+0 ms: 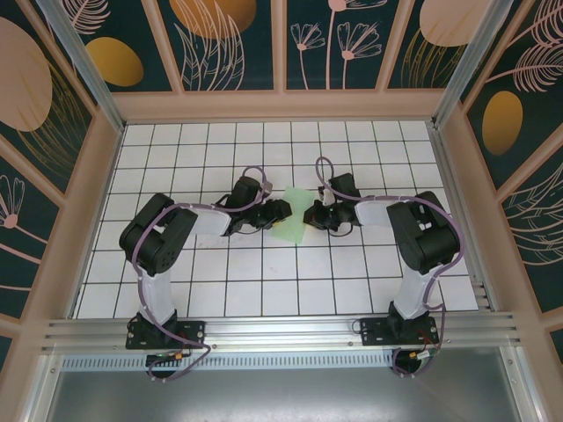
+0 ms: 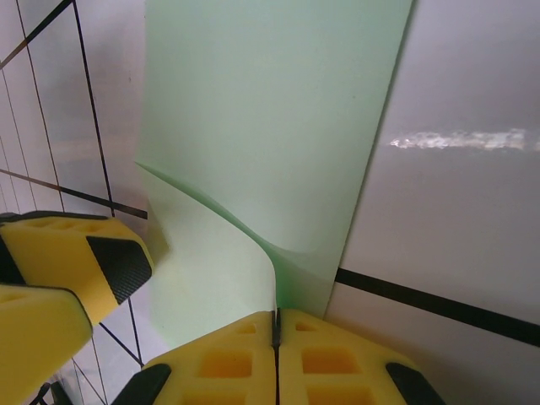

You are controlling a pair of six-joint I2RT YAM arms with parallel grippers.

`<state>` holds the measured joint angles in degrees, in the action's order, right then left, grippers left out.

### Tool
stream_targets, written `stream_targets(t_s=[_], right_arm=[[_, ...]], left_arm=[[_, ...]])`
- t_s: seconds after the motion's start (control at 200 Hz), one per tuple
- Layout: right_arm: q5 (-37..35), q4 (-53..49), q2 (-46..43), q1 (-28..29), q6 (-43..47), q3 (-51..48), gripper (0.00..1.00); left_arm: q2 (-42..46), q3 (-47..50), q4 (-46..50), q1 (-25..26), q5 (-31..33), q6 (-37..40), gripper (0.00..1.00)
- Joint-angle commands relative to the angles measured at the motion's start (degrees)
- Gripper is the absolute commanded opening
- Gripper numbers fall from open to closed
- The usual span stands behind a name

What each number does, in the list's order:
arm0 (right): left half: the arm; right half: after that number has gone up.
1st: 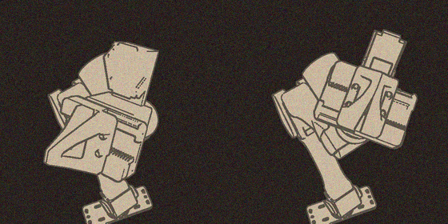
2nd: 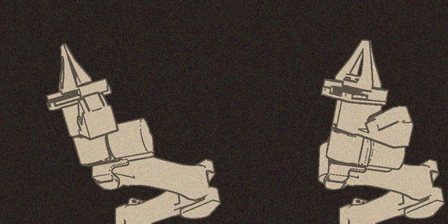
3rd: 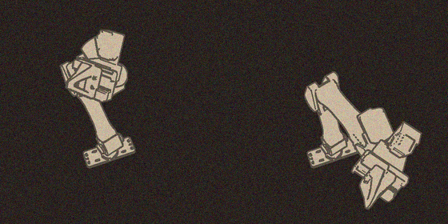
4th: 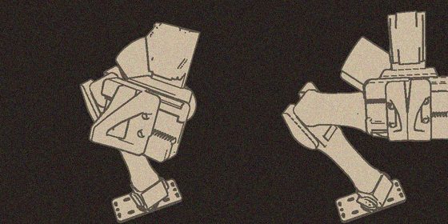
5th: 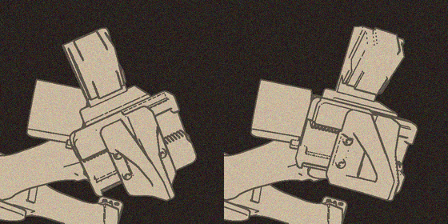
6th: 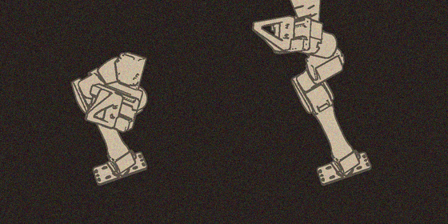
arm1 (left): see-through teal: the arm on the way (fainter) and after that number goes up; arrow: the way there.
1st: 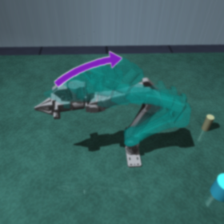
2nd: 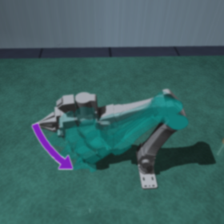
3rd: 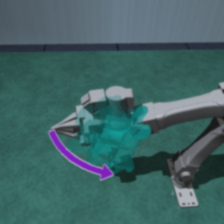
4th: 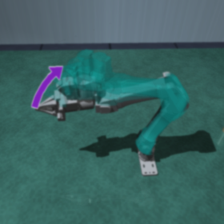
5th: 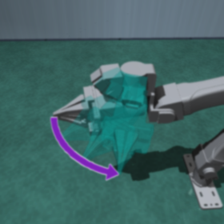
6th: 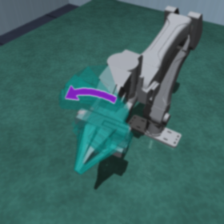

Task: Fold a paper plane with a square sheet of paper (pick it up from the middle)
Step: Fold the triangle a second time at the center of the table.

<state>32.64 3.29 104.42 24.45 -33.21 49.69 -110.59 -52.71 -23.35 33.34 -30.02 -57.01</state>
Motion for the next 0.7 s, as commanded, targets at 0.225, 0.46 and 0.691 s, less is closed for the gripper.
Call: stream_targets(t_s=[0.225,0.46,0.691], right_arm=[[-1.2,1.0,-1.5,-0.8,-0.8,-2.0,0.07],[-1.7,1.9,-2.2,-1.1,-1.8,-2.9,0.07],[-1.7,3.0,-2.8,-1.7,-3.0,-4.2,0.07]], left_arm=[[-1.0,-1.2,2.7,0.2,1.0,1.8,0.45],[-0.7,0.0,2.1,0.2,1.2,0.2,0.45],[-0.4,0.7,1.9,0.2,2.0,0.0,0.45]])
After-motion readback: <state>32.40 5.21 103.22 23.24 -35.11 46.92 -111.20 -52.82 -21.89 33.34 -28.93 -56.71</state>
